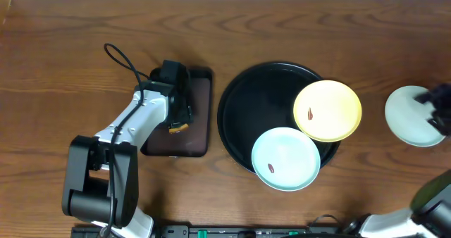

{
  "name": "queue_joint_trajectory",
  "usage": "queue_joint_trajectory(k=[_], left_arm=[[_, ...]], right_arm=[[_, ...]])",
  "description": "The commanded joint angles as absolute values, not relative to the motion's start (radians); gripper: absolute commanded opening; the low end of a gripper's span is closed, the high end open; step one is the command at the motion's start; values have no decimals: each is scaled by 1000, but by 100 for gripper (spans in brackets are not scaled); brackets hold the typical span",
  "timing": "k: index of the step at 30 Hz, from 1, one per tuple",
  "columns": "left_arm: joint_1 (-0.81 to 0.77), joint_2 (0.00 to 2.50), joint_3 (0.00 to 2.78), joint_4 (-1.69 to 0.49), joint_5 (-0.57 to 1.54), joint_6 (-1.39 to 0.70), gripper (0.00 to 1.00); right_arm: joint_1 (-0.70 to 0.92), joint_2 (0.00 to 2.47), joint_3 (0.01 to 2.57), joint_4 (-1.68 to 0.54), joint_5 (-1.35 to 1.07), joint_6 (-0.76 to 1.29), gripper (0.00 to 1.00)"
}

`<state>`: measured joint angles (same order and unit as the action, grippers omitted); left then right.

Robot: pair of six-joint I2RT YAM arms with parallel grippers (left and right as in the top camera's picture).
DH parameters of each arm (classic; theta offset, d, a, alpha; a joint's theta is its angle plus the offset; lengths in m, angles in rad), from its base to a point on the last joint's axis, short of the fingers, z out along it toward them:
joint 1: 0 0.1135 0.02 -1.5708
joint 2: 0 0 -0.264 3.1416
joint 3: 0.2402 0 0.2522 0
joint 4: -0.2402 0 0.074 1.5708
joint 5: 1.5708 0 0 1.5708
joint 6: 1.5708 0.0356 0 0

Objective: Clean dirty plates on tray and stack at the side
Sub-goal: 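Set the pale green plate down at the right side of the table, then grasp the rim of the yellow plate with the right gripper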

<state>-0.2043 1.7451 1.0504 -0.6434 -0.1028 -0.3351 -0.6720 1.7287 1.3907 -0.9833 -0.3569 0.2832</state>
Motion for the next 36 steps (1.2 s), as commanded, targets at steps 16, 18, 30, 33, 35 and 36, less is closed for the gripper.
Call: queue_joint_trajectory(k=[16, 18, 30, 33, 35, 36], left_arm=[[-200, 1744, 1053, -645, -100, -322, 81], [-200, 1744, 1053, -645, -100, -322, 81], [-200, 1744, 1053, -645, -100, -322, 81], [-200, 1744, 1053, -645, -100, -322, 81], [-200, 1744, 1053, -645, -100, -322, 81], [-200, 1744, 1053, -645, -100, -322, 81]], right_arm=[[-186, 1678, 1267, -857, -45, 86, 79], [-201, 1678, 1232, -810, -129, 41, 75], [-412, 1678, 1047, -631, -540, -143, 63], [-474, 1682, 1029, -600, -641, -144, 66], [-484, 1690, 1019, -593, -646, -144, 66], [-484, 1695, 1016, -593, -647, -144, 65]])
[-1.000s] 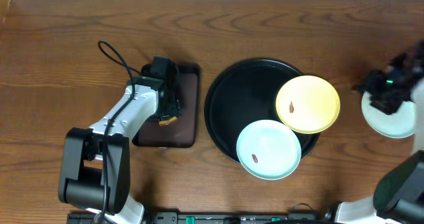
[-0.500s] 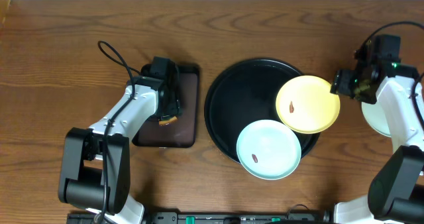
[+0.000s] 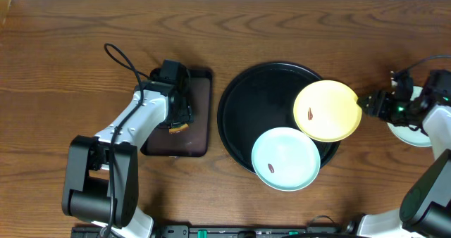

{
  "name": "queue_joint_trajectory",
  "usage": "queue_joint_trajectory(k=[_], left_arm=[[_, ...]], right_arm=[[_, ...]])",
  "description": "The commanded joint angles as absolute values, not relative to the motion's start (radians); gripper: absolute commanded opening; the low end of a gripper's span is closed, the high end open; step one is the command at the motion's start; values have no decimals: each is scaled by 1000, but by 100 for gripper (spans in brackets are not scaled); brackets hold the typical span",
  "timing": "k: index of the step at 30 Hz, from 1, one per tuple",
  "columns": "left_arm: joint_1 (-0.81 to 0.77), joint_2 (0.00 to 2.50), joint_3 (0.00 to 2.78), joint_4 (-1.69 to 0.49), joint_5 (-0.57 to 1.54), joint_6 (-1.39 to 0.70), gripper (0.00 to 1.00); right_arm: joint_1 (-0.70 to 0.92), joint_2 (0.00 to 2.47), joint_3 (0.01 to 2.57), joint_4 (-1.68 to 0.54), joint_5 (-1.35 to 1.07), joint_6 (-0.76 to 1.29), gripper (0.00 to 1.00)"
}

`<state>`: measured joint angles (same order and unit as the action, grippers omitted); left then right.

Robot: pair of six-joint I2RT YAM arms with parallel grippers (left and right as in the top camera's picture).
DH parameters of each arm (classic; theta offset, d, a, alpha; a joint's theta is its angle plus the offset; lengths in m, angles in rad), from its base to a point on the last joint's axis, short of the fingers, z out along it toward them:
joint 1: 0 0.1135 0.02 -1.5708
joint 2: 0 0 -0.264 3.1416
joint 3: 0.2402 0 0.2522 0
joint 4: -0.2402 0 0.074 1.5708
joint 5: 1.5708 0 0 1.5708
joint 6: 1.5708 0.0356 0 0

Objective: Clean dirty plates on tray and stack at the side
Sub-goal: 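Grasp the rim of the yellow plate with the right gripper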

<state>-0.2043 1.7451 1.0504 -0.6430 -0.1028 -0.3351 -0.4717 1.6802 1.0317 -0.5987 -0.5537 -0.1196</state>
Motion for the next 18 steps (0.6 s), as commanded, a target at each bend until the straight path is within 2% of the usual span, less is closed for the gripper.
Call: queue_joint_trajectory(k=[1, 9, 13, 15, 16, 18], left_arm=[[-200, 1744, 1053, -645, -100, -322, 81], [-200, 1744, 1053, -646, -100, -322, 81], [-200, 1744, 1053, -645, -100, -322, 81], [-200, 1744, 1053, -645, -100, -322, 81], [-200, 1744, 1053, -645, -100, -322, 81], [-200, 1744, 1053, -646, -100, -322, 81]], right_arm=[[-484, 1703, 1015, -590, -658, -144, 64], [-502, 1819, 1013, -542, -725, -128, 55], [-504, 1866, 1013, -523, -813, -128, 46], [-504, 1875, 1013, -527, -813, -128, 36], [-505, 1880, 1013, -528, -814, -127, 26], [-504, 1881, 1013, -528, -813, -124, 13]])
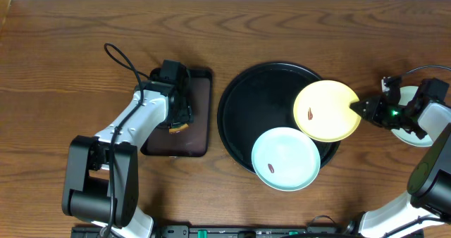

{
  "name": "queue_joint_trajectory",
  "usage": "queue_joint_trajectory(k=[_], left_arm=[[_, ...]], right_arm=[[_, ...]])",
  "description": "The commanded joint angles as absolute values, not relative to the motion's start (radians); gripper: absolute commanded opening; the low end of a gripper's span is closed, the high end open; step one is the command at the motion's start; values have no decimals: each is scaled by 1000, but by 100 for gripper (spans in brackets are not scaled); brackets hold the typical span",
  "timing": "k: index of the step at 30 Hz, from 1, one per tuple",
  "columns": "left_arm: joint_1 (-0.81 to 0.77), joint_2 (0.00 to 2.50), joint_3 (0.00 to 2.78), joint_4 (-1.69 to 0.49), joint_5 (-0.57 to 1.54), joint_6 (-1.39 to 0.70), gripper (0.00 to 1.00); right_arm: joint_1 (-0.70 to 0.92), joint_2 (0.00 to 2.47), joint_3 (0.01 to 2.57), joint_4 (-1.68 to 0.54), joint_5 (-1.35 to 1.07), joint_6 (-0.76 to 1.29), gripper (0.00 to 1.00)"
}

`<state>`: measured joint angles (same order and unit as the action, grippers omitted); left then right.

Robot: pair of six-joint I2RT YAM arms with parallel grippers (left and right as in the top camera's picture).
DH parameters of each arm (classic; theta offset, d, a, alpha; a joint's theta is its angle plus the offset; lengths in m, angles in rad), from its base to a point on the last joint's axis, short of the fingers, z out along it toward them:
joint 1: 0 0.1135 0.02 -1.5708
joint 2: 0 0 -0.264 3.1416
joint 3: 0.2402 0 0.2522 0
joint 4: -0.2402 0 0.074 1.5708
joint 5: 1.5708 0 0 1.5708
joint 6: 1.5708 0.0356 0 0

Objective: Clean dirty plates on tray and stack at the side
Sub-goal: 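Grasp the rim of the yellow plate with the right gripper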

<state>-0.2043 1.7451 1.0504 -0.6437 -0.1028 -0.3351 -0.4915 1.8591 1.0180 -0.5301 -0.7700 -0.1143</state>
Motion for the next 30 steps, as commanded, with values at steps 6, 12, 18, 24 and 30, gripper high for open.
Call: queue_joint_trajectory(k=[6, 12, 18, 24, 30], left_arm=[[-200, 1744, 1053, -646, -100, -322, 81], [-200, 1744, 1053, -645, -100, -322, 81], [-200, 1744, 1053, -645, -100, -322, 81], [-200, 1744, 1053, -646, -81, -323, 81], [-200, 1744, 1053, -665, 19, -322, 81]], right_arm=[[-506, 1881, 1013, -527, -812, -124, 1], [-505, 1880, 1013, -514, -805, -92, 1], [-503, 1861, 1013, -526, -805, -71, 1], [-482, 1759, 1013, -561, -730, -51, 1], [-371, 1555, 1013, -583, -518, 26, 1]])
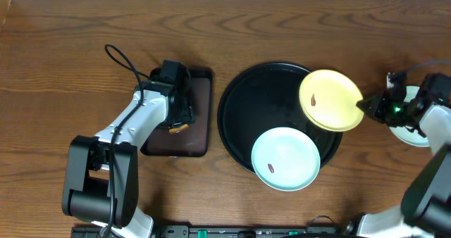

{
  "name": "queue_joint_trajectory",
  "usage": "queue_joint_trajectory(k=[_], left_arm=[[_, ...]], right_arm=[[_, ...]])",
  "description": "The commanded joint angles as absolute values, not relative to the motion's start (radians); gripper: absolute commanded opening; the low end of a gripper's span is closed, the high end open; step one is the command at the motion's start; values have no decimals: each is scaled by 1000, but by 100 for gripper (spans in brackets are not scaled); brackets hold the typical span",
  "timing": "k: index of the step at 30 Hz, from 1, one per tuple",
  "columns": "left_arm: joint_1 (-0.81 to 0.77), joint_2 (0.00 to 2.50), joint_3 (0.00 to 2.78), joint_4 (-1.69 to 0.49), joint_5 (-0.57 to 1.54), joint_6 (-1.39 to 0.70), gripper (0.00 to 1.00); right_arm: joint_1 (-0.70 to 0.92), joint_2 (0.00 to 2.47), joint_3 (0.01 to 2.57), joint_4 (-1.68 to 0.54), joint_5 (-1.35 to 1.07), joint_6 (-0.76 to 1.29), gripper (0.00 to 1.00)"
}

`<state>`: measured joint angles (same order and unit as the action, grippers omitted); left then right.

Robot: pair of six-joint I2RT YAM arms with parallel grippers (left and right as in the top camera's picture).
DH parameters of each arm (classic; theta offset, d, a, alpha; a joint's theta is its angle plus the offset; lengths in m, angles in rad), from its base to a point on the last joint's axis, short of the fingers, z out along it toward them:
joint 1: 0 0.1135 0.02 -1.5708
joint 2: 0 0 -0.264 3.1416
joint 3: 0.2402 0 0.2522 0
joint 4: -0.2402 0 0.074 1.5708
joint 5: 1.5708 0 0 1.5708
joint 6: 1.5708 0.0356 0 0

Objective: Clean dirty plates on tray and stack at the side
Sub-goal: 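Grasp the rim of the yellow plate with the right gripper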

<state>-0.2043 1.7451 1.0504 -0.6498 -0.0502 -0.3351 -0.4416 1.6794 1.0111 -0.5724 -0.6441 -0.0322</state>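
Note:
A yellow plate with a brown smear hangs tilted over the right part of the black round tray. My right gripper is shut on the plate's right rim. Below it, a light blue plate with a brown smear lies on the tray's front edge. Off to the right, a pale plate lies on the table, partly hidden by my right arm. My left gripper rests over a dark brown rectangular mat, seemingly shut on a small tan sponge.
The table is brown wood, with a white wall edge along the top. My left arm's base stands at the front left, and a black cable loops above that arm.
The yellow plate has shifted up and to the right, and now sits tilted, its right rim raised in my right gripper. The left arm and blue plate are unchanged.
My right gripper was first over the pale plate at the far right. Then it was just right of the yellow plate, then at its rim. Now it holds that rim with the plate tilted up. The left arm stayed over the mat throughout.

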Motion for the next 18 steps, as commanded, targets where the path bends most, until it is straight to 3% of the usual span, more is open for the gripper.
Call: queue_joint_trajectory(k=[1, 7, 12, 18], left_arm=[[-200, 1744, 1053, -665, 19, -322, 81], [-200, 1743, 1053, -672, 19, -322, 81], [-197, 1742, 1083, -744, 11, -322, 81], [-163, 1705, 1120, -779, 12, -327, 81]], right_arm=[[-343, 1518, 1013, -585, -460, 31, 1], [-121, 1380, 1013, -602, -130, 32, 1], [7, 1386, 1013, -603, -17, 42, 1], [41, 1386, 1013, -591, 10, 44, 1]])
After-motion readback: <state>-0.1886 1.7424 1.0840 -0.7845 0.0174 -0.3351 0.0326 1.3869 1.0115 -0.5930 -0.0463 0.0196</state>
